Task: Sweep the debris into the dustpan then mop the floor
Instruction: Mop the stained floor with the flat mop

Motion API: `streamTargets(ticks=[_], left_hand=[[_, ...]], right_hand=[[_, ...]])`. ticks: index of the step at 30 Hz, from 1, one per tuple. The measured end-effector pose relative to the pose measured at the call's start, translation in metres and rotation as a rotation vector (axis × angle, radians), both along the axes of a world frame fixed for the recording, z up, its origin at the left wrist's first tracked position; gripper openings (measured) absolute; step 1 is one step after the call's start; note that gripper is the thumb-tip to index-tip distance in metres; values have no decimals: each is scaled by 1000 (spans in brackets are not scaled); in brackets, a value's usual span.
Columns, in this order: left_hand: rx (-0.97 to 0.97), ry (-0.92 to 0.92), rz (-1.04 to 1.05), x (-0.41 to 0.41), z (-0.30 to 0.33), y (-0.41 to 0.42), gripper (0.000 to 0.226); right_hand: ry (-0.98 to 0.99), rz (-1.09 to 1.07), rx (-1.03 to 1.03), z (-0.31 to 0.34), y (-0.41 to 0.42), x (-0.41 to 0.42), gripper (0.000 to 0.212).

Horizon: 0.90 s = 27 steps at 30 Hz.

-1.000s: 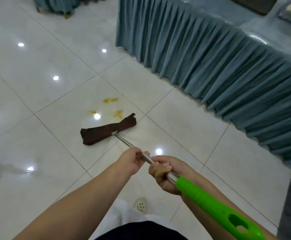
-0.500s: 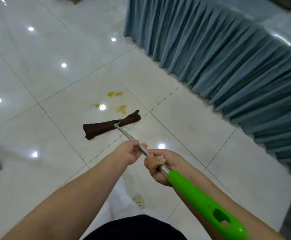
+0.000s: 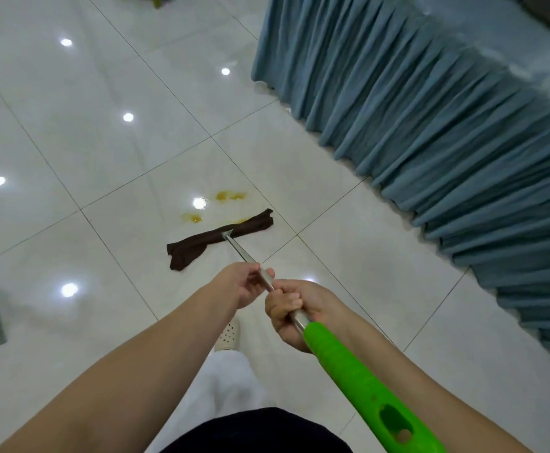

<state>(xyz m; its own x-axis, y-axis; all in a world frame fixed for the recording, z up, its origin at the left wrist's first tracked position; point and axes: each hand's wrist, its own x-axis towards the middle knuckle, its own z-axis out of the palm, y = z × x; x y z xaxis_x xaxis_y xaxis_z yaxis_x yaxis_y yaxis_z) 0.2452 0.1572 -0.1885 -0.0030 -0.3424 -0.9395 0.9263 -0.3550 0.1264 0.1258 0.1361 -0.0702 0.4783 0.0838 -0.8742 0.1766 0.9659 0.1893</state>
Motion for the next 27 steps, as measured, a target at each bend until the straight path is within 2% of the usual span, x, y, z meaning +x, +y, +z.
streamTargets(ticks=[7,15,21,27], left_hand=[[7,4,-13,73,-5,-46,29],[0,-54,-103,116,-16,-77,17],[6,-82,-171,102,-14,-84,18],[24,-120,-203,46,-8,-82,20]], right_hand=[[-8,52,-14,-6,-45,75,27],[30,50,-45,-16,-69,120,32],[20,19,-47,-19,-74,101,32],[51,33,-61,-18,-74,44,30]])
